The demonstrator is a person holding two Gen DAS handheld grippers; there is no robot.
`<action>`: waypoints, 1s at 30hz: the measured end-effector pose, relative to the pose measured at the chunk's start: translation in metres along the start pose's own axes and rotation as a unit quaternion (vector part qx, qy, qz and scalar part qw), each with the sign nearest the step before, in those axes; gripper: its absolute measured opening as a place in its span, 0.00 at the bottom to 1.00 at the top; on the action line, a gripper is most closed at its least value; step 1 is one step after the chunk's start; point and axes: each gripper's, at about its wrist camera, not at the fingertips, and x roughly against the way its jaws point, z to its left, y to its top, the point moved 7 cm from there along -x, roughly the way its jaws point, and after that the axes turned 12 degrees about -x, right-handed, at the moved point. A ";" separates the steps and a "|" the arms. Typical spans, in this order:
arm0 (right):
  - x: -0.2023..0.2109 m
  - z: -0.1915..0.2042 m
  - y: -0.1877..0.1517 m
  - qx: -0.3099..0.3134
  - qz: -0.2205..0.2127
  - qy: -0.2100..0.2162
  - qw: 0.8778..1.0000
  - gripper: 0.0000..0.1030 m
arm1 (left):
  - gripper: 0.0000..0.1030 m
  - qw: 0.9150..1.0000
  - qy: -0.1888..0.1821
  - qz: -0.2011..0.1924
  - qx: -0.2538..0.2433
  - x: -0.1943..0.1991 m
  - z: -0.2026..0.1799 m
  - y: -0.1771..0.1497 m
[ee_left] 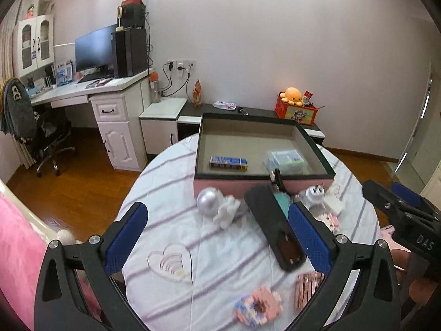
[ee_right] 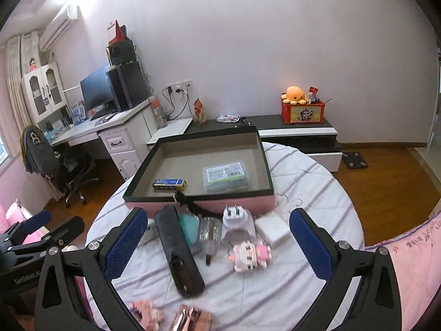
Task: Organize rigid objects
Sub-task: 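Move both tools back over the items on the table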
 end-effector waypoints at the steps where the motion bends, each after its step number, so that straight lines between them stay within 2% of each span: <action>1: 0.004 -0.002 -0.004 0.000 -0.002 -0.001 1.000 1.00 | 1.00 1.000 -0.001 0.000 0.001 0.003 -0.001 -0.005; 9: 0.031 -0.026 -0.042 -0.007 0.009 -0.011 1.000 1.00 | 1.00 1.000 -0.001 0.006 0.003 0.013 -0.009 -0.033; 15: 0.036 -0.029 -0.054 -0.005 0.021 -0.012 1.000 1.00 | 1.00 1.000 -0.005 0.013 -0.004 0.018 -0.018 -0.048; 22: 0.030 -0.022 -0.073 0.007 0.045 -0.012 0.999 1.00 | 1.00 1.000 -0.007 0.013 -0.014 0.019 -0.023 -0.057; 27: 0.013 -0.013 -0.104 0.022 0.091 -0.005 0.996 1.00 | 1.00 0.999 -0.020 0.041 -0.028 0.004 -0.028 -0.085; 30: 0.009 -0.011 -0.111 0.023 0.099 -0.007 0.995 1.00 | 1.00 0.998 -0.033 0.047 -0.035 -0.002 -0.032 -0.099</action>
